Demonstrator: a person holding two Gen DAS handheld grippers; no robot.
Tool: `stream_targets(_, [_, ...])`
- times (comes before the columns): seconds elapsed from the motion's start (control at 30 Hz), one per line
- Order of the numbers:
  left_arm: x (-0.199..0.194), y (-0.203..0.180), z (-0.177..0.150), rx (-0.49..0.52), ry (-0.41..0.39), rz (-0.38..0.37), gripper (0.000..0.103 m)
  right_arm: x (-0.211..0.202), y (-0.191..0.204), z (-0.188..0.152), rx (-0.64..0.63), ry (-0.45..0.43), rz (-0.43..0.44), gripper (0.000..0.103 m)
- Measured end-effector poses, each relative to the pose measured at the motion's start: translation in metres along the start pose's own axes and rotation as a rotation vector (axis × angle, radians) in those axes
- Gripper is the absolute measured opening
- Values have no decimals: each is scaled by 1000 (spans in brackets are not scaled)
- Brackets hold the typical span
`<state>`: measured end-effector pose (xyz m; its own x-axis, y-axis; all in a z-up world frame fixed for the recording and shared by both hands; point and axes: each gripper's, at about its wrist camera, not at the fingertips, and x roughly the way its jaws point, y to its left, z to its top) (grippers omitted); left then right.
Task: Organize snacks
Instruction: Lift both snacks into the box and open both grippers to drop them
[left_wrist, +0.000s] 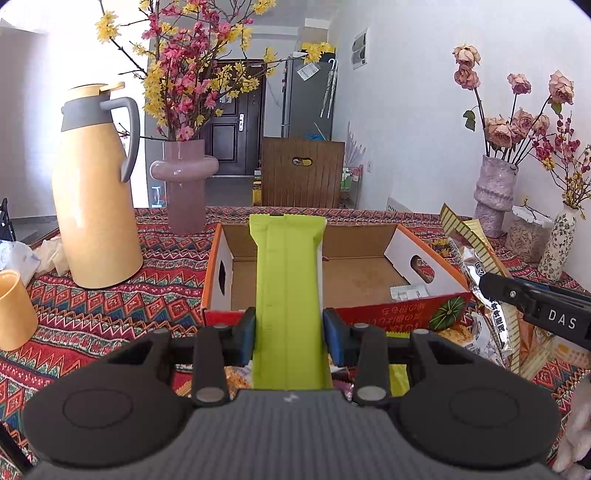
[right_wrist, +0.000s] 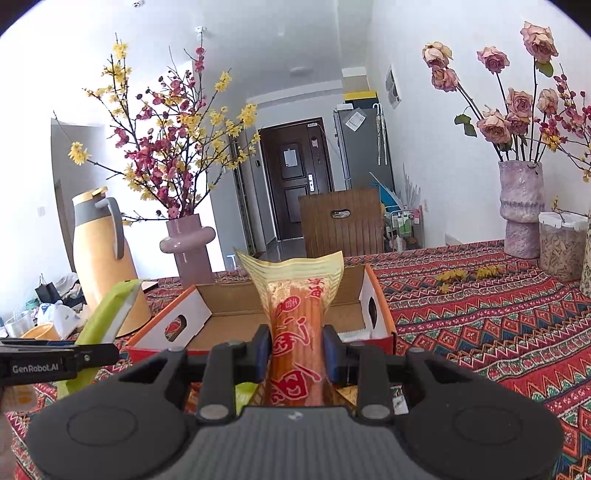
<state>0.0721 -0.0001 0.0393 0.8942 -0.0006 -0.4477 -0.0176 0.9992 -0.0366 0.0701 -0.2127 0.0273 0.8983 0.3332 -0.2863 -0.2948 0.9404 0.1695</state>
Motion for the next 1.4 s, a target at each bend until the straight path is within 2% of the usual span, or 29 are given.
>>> stream_targets(0.4, [41,-10,42,20,-26,24,39,60,5,49,-37,-17,-14,29])
stream_targets(0.6, [70,-6,56,18,-10,48,39,100,12,63,-51,18,-13,29])
stream_targets(0.9, [116,3,58,15,35,81,39,153,2,48,-14,115,-40,29])
stream_targets(1.13, [143,12,41,-3,60,83,39,165,-4,31,-7,146,-52,29])
stream_targets(1.2, [146,15,37,-2,64,80,39,166,-5,29,-5,158,-54,32])
stream_targets(1.27, [145,19,35,-11,58,69,41,164,-5,28,-7,154,-61,44])
stream_targets(1.3, [143,20,35,-16,47,69,48,163,-6,28,-6,148,-65,48])
stream_targets(1.33, [139,22,36,-23,30,71,55,161,-6,28,-4,142,-66,58])
stream_targets(1.37, [135,23,37,-29,9,74,72,159,-6,28,-2,131,-68,74])
stream_targets(1.4, [130,24,37,-35,-14,77,89,156,-7,30,4,115,-72,83])
